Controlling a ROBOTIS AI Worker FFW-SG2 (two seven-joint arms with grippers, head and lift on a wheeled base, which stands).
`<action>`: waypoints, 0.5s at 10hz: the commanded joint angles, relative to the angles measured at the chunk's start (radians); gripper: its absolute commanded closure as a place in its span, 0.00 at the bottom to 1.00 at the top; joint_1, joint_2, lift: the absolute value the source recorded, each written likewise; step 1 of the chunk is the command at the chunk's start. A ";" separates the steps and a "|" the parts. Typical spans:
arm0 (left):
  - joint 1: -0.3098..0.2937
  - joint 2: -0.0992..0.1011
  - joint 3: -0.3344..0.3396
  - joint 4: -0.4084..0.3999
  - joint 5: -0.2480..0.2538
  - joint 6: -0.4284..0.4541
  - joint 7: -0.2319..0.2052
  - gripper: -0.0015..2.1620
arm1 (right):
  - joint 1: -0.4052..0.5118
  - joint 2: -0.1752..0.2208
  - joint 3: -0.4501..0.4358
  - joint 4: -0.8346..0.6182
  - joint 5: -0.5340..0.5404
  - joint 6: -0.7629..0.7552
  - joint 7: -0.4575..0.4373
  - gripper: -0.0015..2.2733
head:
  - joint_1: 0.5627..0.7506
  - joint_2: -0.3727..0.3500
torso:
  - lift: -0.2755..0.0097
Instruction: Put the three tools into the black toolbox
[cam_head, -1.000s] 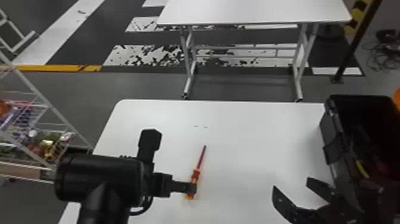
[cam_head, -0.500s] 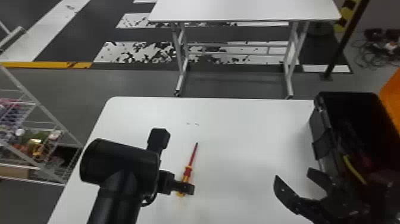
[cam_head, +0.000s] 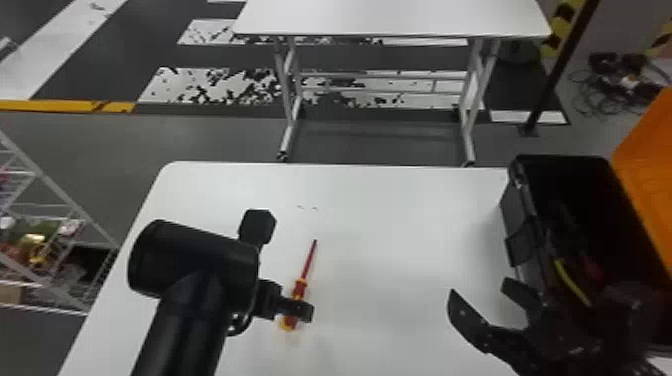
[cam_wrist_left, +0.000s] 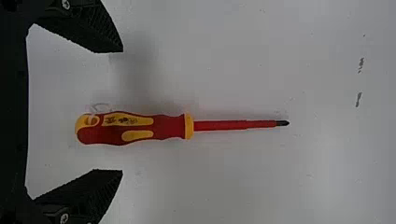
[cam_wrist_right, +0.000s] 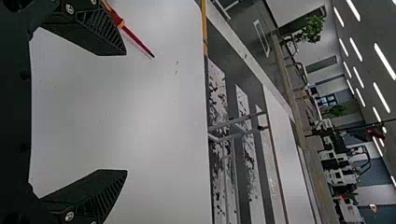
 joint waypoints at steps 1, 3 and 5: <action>-0.017 -0.002 -0.004 0.019 0.001 0.001 0.000 0.04 | 0.000 0.001 -0.006 0.000 -0.004 -0.003 0.005 0.05 | 0.70 0.60 | 0.79; -0.029 -0.005 -0.005 0.041 0.007 0.001 0.002 0.04 | 0.002 0.001 -0.009 -0.001 -0.009 -0.003 0.006 0.05 | 0.70 0.59 | 0.79; -0.046 -0.011 -0.010 0.070 0.013 0.001 0.003 0.05 | 0.002 0.001 -0.012 -0.001 -0.010 -0.009 0.006 0.05 | 0.70 0.58 | 0.79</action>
